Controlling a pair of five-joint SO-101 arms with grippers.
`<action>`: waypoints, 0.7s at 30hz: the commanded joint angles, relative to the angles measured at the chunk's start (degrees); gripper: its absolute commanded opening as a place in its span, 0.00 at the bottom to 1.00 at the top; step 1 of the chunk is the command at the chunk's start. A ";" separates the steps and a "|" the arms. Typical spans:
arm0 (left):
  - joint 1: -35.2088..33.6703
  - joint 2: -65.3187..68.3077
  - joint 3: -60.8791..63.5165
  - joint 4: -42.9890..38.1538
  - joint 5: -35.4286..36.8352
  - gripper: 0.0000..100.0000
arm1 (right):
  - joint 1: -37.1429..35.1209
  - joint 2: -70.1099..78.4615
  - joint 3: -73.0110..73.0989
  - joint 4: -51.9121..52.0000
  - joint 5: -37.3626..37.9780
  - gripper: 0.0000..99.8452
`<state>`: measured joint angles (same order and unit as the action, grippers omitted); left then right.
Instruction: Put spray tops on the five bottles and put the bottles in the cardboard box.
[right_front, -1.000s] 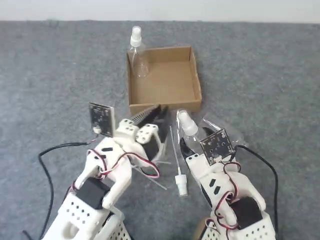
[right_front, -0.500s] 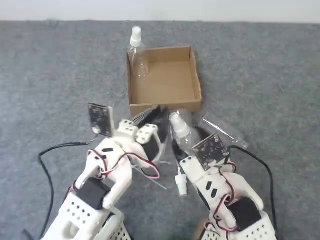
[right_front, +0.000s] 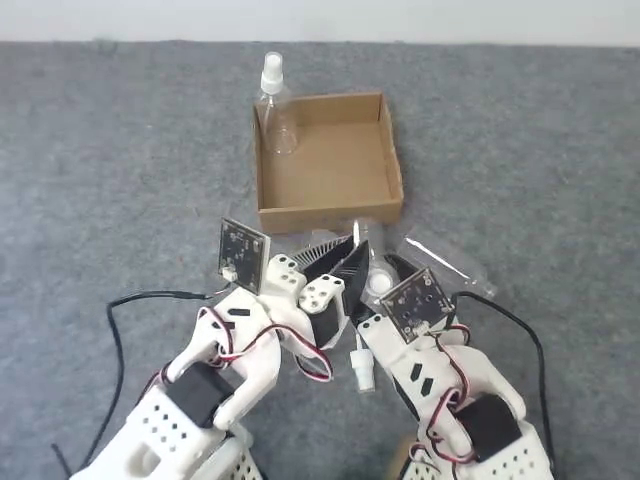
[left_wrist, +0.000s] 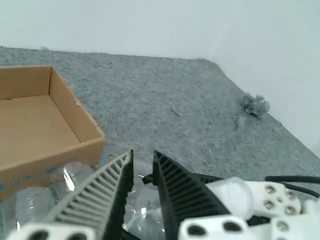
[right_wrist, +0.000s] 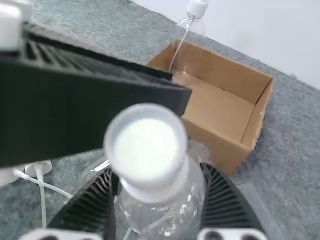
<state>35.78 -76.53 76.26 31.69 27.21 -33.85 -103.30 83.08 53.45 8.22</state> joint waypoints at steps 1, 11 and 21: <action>0.62 -0.79 -0.22 0.18 -0.79 0.06 | -0.57 -0.75 -0.18 -1.19 0.79 0.08; -5.98 -0.79 -3.91 0.00 -0.62 0.06 | 3.03 -0.75 0.00 -1.19 0.26 0.08; -19.52 -0.79 -3.82 0.26 -0.70 0.06 | 3.21 -0.75 -0.26 1.10 0.26 0.08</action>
<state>21.01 -76.00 76.35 32.04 27.21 -31.38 -103.30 84.22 53.98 8.22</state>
